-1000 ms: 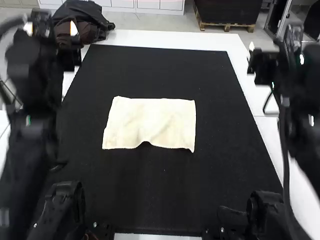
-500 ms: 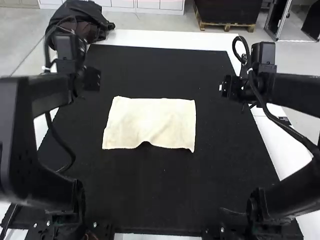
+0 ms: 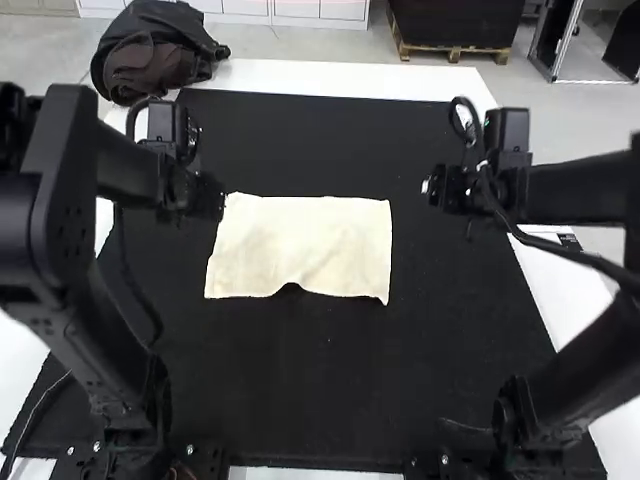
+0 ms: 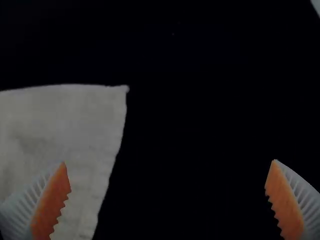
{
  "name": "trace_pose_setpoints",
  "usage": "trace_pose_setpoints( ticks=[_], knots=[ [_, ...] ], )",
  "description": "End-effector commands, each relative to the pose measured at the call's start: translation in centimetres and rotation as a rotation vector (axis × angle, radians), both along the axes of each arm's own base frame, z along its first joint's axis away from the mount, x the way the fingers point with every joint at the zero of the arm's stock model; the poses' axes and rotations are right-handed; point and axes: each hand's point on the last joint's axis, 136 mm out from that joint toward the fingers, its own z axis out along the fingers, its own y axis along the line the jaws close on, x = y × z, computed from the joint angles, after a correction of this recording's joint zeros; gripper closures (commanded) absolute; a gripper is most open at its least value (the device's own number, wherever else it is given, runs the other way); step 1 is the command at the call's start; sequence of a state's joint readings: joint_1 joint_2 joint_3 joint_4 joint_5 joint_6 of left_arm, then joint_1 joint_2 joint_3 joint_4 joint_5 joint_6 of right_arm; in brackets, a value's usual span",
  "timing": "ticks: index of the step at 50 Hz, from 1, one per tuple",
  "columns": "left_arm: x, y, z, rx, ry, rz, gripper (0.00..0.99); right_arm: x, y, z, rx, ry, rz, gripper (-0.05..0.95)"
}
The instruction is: Fold the towel.
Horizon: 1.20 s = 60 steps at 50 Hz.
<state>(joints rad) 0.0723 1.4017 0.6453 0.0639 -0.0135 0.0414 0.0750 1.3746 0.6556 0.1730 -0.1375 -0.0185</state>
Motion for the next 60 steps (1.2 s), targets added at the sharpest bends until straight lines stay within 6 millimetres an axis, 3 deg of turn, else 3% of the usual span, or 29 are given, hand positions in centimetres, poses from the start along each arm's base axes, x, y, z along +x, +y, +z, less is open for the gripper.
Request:
trace_pose_setpoints(
  ticks=[1, 21, 32, 60],
  knots=[
    [1.5, -0.8, 0.3, -0.088, -0.019, -0.016, 0.038, 0.2, 2.2, -1.2, 0.072, 0.049, 0.068, 0.0],
    [4.4, -1.0, -3.6, -0.127, 0.032, -0.024, 0.038, 2.4, 5.8, -3.8, 0.082, 0.08, 0.141, -0.01],
    [6.5, -0.9, -4.2, -0.125, 0.009, -0.025, 0.038, 3.9, 7.3, -4.5, 0.096, 0.059, 0.16, -0.01],
    [9.9, -0.6, -7.2, -0.126, 0.032, -0.025, 0.038, 7.9, 8.7, -7.8, 0.093, 0.081, 0.167, -0.01]
  ],
)
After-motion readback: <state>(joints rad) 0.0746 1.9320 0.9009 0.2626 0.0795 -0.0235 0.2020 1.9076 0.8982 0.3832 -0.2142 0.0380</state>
